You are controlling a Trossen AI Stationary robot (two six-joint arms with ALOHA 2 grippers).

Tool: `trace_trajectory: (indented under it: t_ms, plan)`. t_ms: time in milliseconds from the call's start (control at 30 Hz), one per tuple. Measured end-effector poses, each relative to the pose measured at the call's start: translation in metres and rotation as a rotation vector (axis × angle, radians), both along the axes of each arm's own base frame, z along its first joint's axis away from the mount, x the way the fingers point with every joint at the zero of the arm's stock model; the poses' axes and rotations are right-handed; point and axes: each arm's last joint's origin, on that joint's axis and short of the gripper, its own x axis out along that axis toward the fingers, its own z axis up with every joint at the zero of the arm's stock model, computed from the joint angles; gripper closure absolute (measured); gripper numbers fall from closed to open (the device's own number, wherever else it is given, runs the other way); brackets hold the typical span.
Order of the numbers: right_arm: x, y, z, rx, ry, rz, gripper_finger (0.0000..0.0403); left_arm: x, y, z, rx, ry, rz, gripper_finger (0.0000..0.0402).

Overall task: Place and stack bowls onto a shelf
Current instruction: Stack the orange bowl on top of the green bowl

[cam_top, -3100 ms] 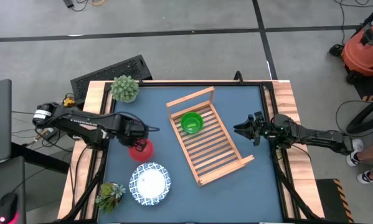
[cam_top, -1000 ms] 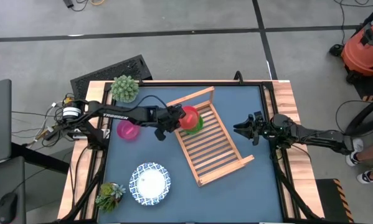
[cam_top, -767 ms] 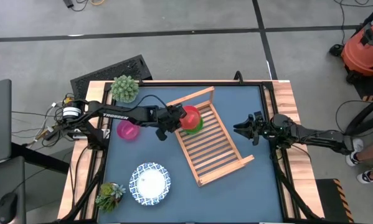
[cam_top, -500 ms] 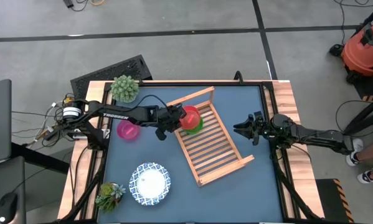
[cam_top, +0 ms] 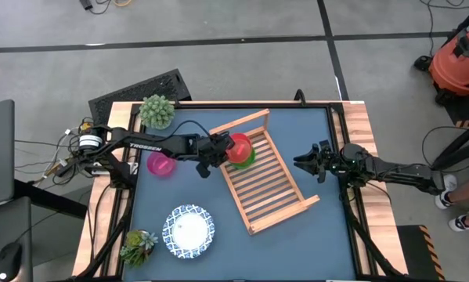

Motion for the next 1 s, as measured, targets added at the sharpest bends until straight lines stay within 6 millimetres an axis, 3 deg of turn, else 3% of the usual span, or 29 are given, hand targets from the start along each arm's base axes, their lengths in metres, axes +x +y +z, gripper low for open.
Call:
trace_trajectory:
  t_ms: [400, 633, 1000]
  plan:
    - [0.0, 0.0, 0.0, -0.001, 0.0, 0.0, 0.0232, 0.003, -0.008, 0.002, -0.001, -0.016, -0.014, 0.0402]
    - [0.0, 0.0, 0.0, 0.002, 0.001, -0.001, 0.0232, 0.027, -0.004, 0.007, 0.032, -0.017, -0.073, 0.0402]
    - [0.002, 0.0, -0.002, 0.016, 0.027, 0.0, 0.0232, 0.018, -0.004, 0.006, -0.006, 0.075, -0.085, 0.0402]
